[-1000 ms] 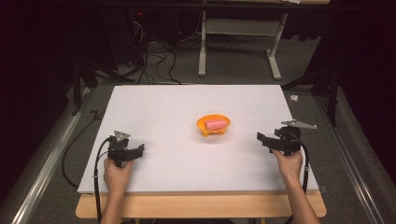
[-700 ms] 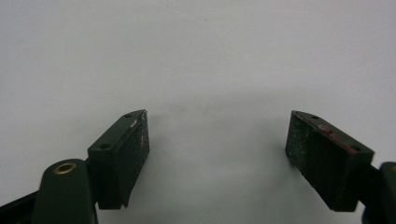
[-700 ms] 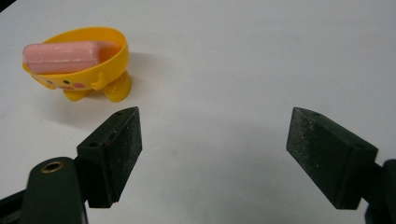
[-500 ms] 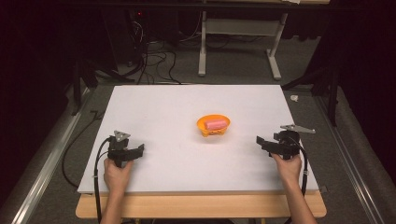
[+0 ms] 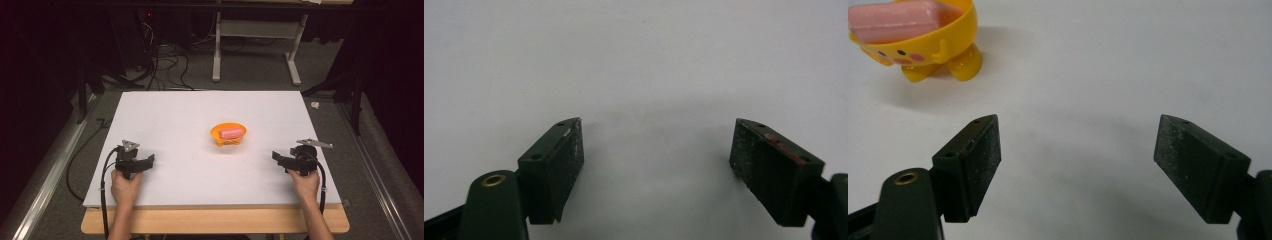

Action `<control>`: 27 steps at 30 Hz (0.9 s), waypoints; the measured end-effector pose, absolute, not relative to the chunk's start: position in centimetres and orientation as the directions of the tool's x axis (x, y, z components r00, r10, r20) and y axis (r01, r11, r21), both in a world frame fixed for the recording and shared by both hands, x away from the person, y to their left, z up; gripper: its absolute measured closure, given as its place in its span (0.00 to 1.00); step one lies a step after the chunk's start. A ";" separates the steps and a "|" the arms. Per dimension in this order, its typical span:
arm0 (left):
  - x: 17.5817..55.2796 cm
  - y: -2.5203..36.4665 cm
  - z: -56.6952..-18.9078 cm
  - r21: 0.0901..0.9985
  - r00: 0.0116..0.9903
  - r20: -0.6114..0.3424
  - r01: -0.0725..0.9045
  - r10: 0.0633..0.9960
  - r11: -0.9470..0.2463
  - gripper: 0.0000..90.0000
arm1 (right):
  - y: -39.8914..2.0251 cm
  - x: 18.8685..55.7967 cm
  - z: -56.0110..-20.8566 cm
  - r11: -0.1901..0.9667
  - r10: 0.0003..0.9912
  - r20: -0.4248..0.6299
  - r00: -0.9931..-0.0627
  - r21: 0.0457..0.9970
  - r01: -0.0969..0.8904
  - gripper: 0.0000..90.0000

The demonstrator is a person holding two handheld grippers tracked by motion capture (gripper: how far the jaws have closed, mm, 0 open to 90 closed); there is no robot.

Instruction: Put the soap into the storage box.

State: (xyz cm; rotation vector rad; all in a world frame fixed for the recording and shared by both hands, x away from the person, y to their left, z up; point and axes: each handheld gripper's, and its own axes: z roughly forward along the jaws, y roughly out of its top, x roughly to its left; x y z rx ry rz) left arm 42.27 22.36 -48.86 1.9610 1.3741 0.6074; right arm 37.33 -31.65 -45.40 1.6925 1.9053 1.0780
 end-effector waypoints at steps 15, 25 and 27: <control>42.3 22.4 -48.9 0.737 0.340 0.001 0.635 0.940 -0.231 0.24 | -30.9 37.2 -46.7 0.018 0.961 0.174 -0.216 0.736 0.676 0.22; 42.3 22.4 -48.9 0.738 0.340 0.001 0.635 0.940 -0.230 0.24 | -30.5 37.3 -47.3 0.030 0.961 0.168 -0.222 0.731 0.682 0.22; 42.3 22.4 -48.9 0.738 0.340 0.001 0.635 0.940 -0.231 0.24 | -30.4 37.3 -47.4 0.030 0.961 0.166 -0.220 0.730 0.683 0.22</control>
